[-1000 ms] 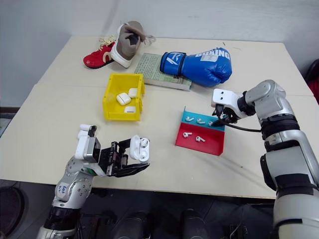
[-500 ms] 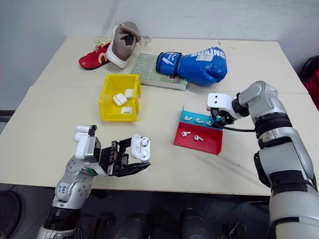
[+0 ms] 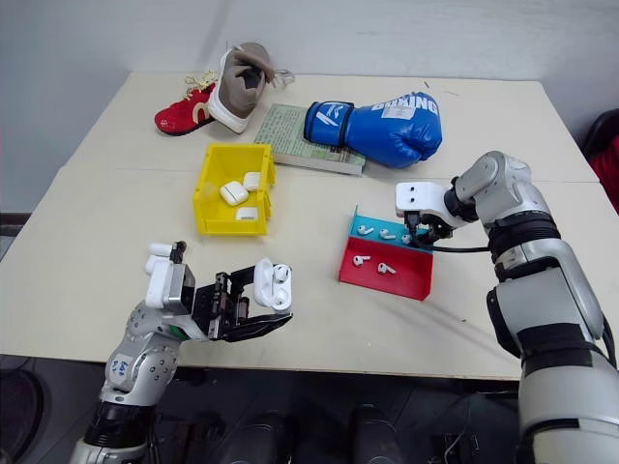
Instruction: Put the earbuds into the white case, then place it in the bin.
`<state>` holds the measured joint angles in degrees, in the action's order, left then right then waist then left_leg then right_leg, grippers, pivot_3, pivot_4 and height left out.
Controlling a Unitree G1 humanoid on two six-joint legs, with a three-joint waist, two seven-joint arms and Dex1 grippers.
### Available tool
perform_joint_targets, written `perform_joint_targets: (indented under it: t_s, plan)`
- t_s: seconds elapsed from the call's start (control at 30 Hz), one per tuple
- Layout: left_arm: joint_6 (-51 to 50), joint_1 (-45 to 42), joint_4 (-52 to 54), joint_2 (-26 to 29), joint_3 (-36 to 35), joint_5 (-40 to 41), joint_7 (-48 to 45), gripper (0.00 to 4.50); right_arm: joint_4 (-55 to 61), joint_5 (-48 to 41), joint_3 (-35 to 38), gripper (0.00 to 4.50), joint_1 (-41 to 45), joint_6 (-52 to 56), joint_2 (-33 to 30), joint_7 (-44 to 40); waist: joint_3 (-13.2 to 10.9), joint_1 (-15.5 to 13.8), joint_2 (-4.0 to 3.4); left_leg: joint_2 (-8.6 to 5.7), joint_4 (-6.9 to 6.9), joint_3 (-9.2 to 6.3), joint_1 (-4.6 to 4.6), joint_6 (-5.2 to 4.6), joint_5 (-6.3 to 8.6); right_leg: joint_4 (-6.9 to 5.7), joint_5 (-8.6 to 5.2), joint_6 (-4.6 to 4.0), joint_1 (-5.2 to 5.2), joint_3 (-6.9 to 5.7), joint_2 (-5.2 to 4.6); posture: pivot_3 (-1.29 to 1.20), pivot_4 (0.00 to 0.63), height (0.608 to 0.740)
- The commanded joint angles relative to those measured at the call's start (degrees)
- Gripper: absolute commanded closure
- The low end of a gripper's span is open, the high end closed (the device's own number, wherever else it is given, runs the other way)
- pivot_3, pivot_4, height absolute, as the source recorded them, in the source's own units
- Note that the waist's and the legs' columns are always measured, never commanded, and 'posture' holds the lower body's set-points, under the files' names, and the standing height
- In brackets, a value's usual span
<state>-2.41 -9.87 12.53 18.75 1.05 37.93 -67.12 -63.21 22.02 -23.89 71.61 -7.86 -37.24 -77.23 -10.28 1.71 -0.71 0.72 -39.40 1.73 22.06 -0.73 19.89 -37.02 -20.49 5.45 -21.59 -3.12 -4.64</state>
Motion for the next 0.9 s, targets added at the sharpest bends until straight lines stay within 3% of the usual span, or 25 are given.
perform_joint_targets:
  t_s: [0.03,0.17,0.3,0.9]
  plan:
    - [0.59,-0.27,1.64,0.32,-0.35,0.46,0.0,1.74,-0.3,0.74,-0.23,2.03,0.47,-0.65,0.06,-0.5,0.0,-0.01,0.0,0.0,-0.01,0.0,0.0,0.0,0.0,-0.01,0.0,0.0,0.0,0.0,0.0,0.0,0.15,0.74]
    - [0.47,-0.54,1.5,0.43,-0.5,0.58,-0.03,1.74,-0.22,0.64,-0.08,2.03,0.18,-0.64,0.3,-0.88,0.0,0.01,0.0,0.0,-0.05,0.0,0.0,0.0,0.0,-0.04,0.0,0.0,0.0,0.0,0.0,0.0,0.15,0.74]
    - [0.25,-0.57,1.58,0.72,-0.77,0.82,-0.11,1.74,-0.11,0.87,-0.34,2.95,0.02,-0.17,0.13,-2.15,0.0,0.06,0.0,0.0,-0.08,0.0,0.0,0.0,0.0,-0.06,0.0,0.0,0.0,0.01,0.0,0.0,0.15,0.74]
    - [0.1,-0.63,1.91,0.8,-0.74,0.76,0.18,1.74,0.33,0.18,0.16,2.95,-0.63,0.03,0.75,-2.07,0.0,0.06,0.0,0.01,-0.16,0.0,0.0,0.0,0.0,-0.12,0.0,0.0,0.01,0.01,0.0,0.0,0.15,0.74]
